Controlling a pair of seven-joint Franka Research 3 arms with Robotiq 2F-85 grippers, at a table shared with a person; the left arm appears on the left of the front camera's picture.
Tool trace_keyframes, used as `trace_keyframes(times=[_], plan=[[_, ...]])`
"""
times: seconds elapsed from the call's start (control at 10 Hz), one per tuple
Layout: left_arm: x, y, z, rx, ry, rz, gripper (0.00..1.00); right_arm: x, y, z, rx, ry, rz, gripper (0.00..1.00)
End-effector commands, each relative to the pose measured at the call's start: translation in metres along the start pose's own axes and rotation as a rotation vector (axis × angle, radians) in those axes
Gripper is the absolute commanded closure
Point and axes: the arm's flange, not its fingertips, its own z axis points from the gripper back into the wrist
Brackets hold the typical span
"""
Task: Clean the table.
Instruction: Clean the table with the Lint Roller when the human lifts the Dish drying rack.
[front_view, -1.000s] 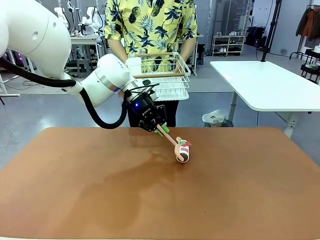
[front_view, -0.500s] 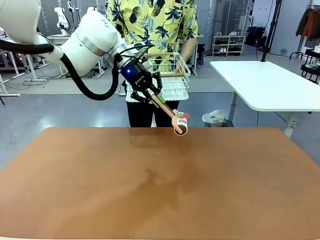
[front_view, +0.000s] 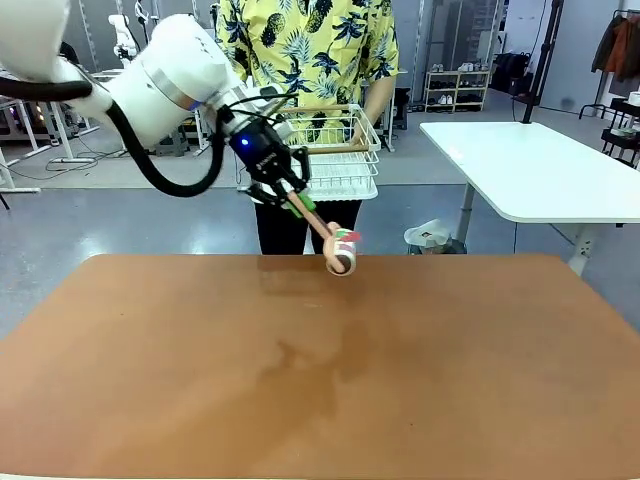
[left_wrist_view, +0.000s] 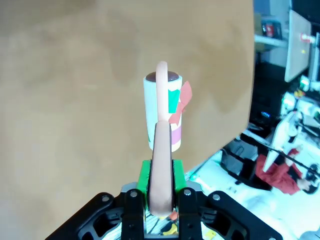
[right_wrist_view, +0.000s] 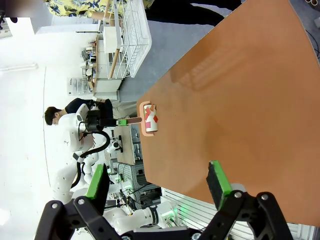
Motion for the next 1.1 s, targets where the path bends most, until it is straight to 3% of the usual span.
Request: trace_keyframes(times=[0.0,0.2,0.3,0.5,0.7,0.8,1.0], plan=[[-0.038,0.041,0.057,0.143,-0.032,0.065,0.78,-0.002,0.002,0.002,0.01,0.001,0.009,0.0],[-0.071,0.107,0.133,0.4,-0.08,0.153,0.78,-0.002,0.002,0.002,0.01,0.001,0.009,0.0],[-0.088,0.142,0.164,0.482,-0.192,0.189,0.78,-0.002,0.002,0.002,0.01,0.001,0.009,0.0],[-0.119,0.18,0.197,0.332,-0.189,0.153,0.78,-0.002,0.002,0.002,0.01,0.001,0.009,0.0],[-0.122,0.176,0.193,0.349,-0.172,0.117,0.78,-0.002,0.002,0.002,0.01,0.001,0.009,0.0],[-0.12,0.196,0.216,0.401,-0.185,0.179,0.78,-0.002,0.002,0.002,0.01,0.001,0.009,0.0],[-0.12,0.196,0.216,0.401,-0.185,0.179,0.78,-0.002,0.002,0.002,0.01,0.001,0.009,0.0]])
